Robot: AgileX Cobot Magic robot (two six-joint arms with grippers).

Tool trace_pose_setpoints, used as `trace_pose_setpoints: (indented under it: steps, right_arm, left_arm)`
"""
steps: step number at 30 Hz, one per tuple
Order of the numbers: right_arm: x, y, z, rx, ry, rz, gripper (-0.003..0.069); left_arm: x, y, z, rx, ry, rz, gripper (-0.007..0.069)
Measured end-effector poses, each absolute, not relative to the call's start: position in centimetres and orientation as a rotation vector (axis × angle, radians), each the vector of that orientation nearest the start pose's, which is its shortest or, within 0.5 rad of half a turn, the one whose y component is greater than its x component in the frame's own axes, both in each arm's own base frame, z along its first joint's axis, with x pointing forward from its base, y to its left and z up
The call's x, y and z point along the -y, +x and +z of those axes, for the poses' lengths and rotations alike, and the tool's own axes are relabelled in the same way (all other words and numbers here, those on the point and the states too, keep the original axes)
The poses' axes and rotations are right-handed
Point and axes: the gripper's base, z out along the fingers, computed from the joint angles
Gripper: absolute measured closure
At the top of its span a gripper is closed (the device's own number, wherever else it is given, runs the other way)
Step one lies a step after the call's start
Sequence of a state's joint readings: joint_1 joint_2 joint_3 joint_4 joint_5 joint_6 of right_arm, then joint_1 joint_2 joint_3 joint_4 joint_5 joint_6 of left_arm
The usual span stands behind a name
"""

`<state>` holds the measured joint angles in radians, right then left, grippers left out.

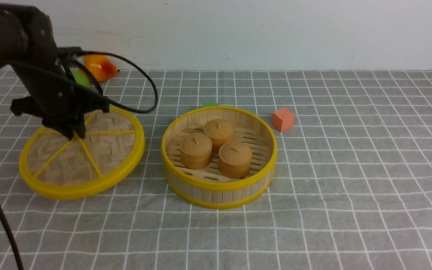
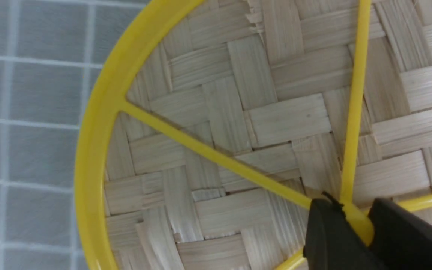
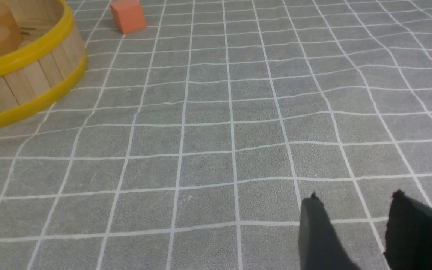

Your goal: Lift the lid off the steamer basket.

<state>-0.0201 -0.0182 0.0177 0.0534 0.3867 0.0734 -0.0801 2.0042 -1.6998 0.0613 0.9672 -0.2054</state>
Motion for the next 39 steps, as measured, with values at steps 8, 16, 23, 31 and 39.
trace_pose_setpoints:
  steps: [8, 16, 23, 31, 39]
  right_arm:
    - [-0.1, 5.2, 17.4, -1.866, 0.12, 0.09, 0.0418]
    - [-0.1, 5.2, 17.4, -1.866, 0.12, 0.09, 0.0418]
    - [-0.1, 5.2, 17.4, -1.866, 0.12, 0.09, 0.0418]
    - [-0.1, 5.2, 17.4, -1.866, 0.12, 0.09, 0.0418]
    - [-0.1, 5.2, 17.4, -1.866, 0.12, 0.09, 0.0418]
  left_arm:
    - [4.6, 45.5, 20.2, -2.74, -0.089, -0.013, 0.0513]
    - [4.7, 45.8, 20.2, -2.726, -0.118, -0.023, 0.0381]
    - [4.7, 44.2, 25.9, -2.622, -0.17, -0.09, 0.0185]
    - [5.2, 35.1, 42.2, -2.121, -0.099, -0.305, 0.044]
    - [4.4, 21.0, 45.6, -1.795, -0.007, -0.368, 0.0637]
